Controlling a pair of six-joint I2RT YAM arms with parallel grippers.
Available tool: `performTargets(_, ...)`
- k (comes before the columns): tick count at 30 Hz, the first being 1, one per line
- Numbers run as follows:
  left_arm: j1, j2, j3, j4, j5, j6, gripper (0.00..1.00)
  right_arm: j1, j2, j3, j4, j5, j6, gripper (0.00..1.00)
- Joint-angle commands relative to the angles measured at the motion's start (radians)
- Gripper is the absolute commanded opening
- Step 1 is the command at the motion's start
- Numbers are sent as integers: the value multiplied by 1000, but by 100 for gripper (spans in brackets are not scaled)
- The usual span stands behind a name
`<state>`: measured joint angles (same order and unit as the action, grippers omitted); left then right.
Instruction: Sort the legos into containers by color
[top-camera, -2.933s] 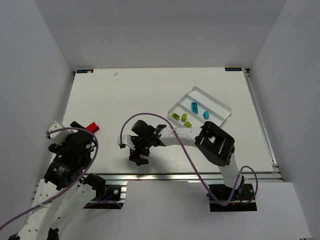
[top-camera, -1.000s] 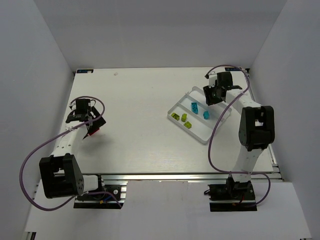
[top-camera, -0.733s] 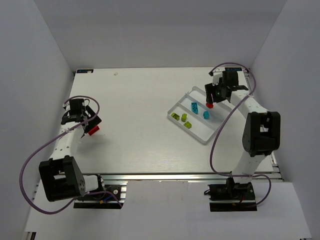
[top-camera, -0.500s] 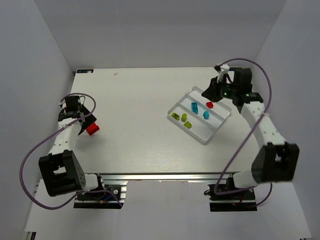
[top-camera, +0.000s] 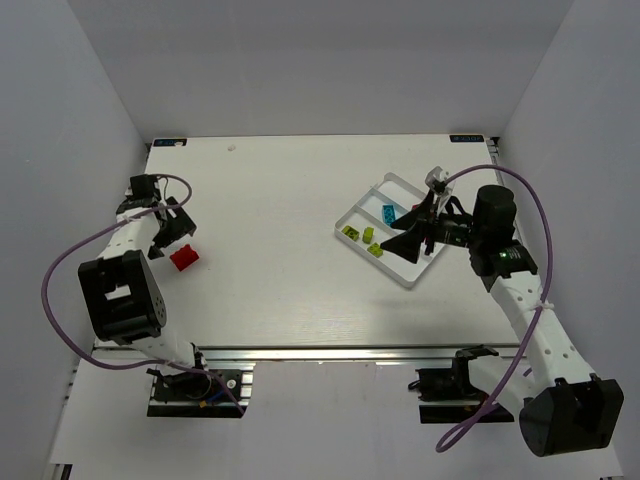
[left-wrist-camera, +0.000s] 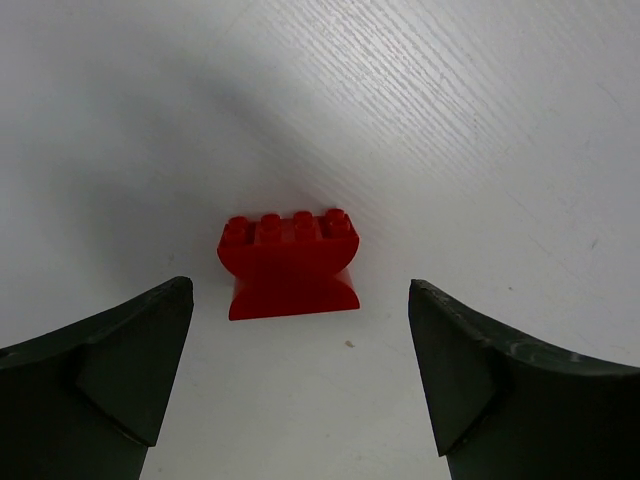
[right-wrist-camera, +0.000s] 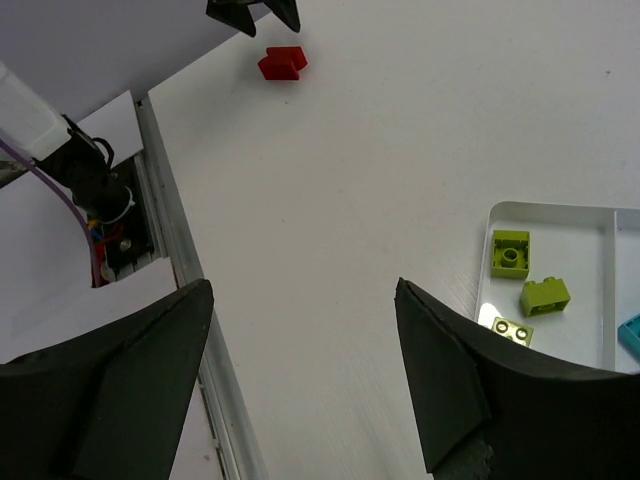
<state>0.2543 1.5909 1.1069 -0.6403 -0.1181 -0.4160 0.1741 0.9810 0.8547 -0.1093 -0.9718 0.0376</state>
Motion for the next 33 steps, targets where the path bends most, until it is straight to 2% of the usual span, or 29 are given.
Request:
performTargets(1, 14, 29, 67, -7, 24, 51, 98, 13, -14, -8, 22, -31, -18, 79)
performTargets(15, 14, 181, 61, -10, 92, 112, 98, 47, -18, -8, 8, -24, -33, 78)
performTargets(23, 14, 221, 88, -2, 66, 118, 97, 54, 1, -13, 6, -24, -62, 77)
performTargets(28, 14, 239, 90, 7, 61, 128, 91, 62, 8, -13, 7, -13, -64, 77)
performTargets(30, 14, 248, 88, 10, 57, 129, 83, 62, 13, -11, 6, -11, -65, 77)
performTargets(33, 14, 250, 90, 13, 51, 131, 77, 62, 18, -13, 3, -11, -68, 77)
